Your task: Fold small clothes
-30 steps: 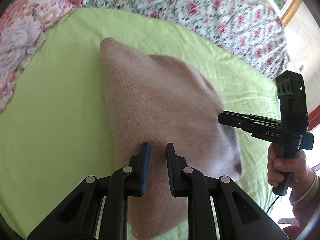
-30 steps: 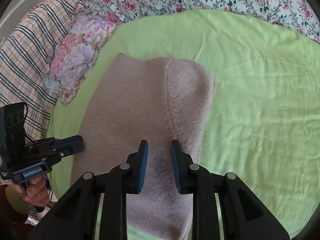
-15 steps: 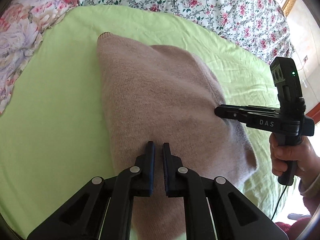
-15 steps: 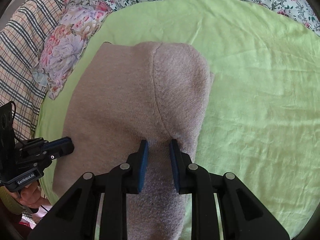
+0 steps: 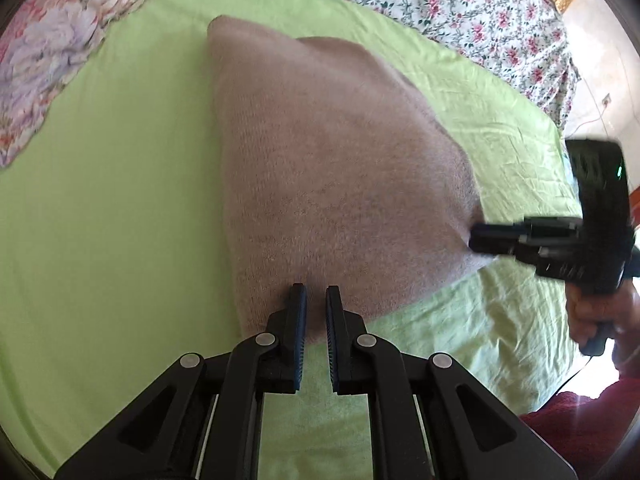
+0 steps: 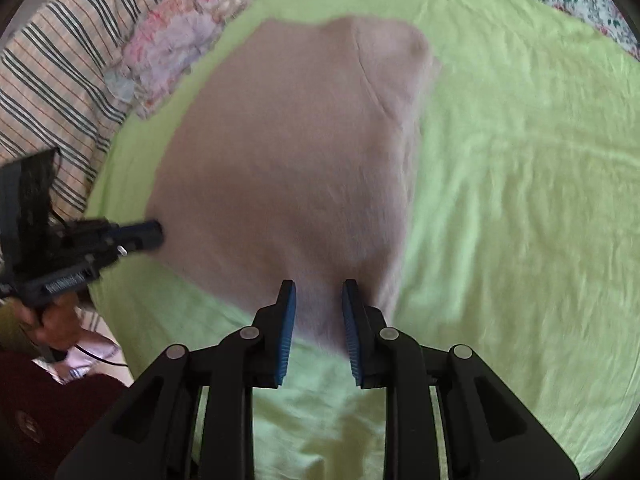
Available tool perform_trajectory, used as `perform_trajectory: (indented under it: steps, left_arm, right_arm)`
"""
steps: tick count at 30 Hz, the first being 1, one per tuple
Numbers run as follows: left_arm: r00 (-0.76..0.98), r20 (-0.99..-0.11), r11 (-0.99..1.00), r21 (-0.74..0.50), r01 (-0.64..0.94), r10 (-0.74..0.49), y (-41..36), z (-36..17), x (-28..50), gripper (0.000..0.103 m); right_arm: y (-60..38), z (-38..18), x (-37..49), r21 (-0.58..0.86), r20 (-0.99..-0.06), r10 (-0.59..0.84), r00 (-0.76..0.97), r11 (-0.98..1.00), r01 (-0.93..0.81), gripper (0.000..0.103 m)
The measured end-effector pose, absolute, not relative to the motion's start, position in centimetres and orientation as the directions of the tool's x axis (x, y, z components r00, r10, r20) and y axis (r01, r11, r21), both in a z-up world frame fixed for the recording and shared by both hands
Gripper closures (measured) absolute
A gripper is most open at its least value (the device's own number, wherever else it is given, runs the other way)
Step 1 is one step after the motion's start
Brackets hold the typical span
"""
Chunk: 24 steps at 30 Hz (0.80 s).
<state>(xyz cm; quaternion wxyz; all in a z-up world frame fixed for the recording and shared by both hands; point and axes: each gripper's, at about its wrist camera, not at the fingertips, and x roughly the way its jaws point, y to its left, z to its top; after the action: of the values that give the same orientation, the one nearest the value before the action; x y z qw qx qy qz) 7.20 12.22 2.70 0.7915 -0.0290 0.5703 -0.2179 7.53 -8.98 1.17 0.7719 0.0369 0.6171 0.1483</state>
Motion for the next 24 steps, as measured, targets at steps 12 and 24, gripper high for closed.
perform_trajectory:
  steps: [12, 24]
  left_arm:
    - [0.233, -0.904, 0.908, -0.279, 0.312, -0.358, 11.6, 1.4, 6.8, 0.094]
    - [0.269, -0.902, 0.91, -0.239, 0.338, -0.337, 12.5, 4.2, 5.0, 0.073]
  right_arm:
    - [-9.6, 0.3, 7.8, 0.232, -0.941, 0.262, 0.213, 0.96, -0.155, 0.08]
    - [-12.1, 2.8, 5.9, 0.192, -0.953, 0.207, 0.221, 0.978, -0.088, 0.077]
